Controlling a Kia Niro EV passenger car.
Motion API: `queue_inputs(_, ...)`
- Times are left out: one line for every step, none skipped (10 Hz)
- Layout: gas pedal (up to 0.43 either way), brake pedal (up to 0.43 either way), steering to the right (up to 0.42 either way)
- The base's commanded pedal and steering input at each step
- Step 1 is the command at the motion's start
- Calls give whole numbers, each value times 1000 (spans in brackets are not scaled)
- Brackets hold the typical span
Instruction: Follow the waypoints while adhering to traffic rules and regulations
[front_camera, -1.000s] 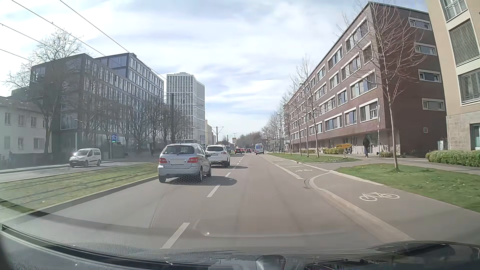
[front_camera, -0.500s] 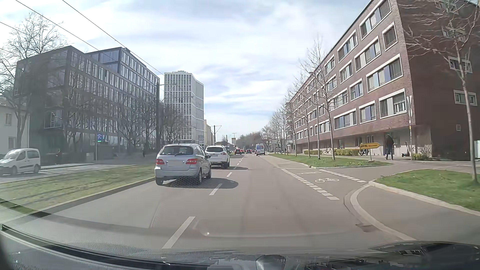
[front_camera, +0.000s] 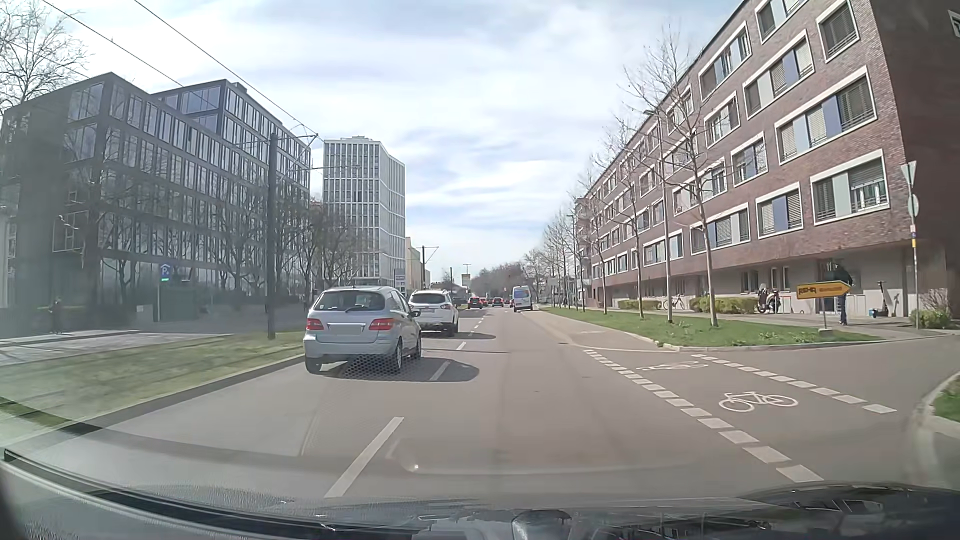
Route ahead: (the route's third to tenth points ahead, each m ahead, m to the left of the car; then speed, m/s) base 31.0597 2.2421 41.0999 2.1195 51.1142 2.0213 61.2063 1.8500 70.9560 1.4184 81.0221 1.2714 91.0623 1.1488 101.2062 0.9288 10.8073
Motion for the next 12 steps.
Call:
queue_inputs(0, 0, 0)
queue_inputs(0, 0, 0)
queue_inputs(0, 0, 0)
queue_inputs(0, 0, 0)
queue_inputs(0, 0, 0)
queue_inputs(0, 0, 0)
queue_inputs(0, 0, 0)
queue_inputs(0, 0, 0)
queue_inputs(0, 0, -1)
queue_inputs(0, 0, -1)
queue_inputs(0, 0, -1)
queue_inputs(0, 0, -2)
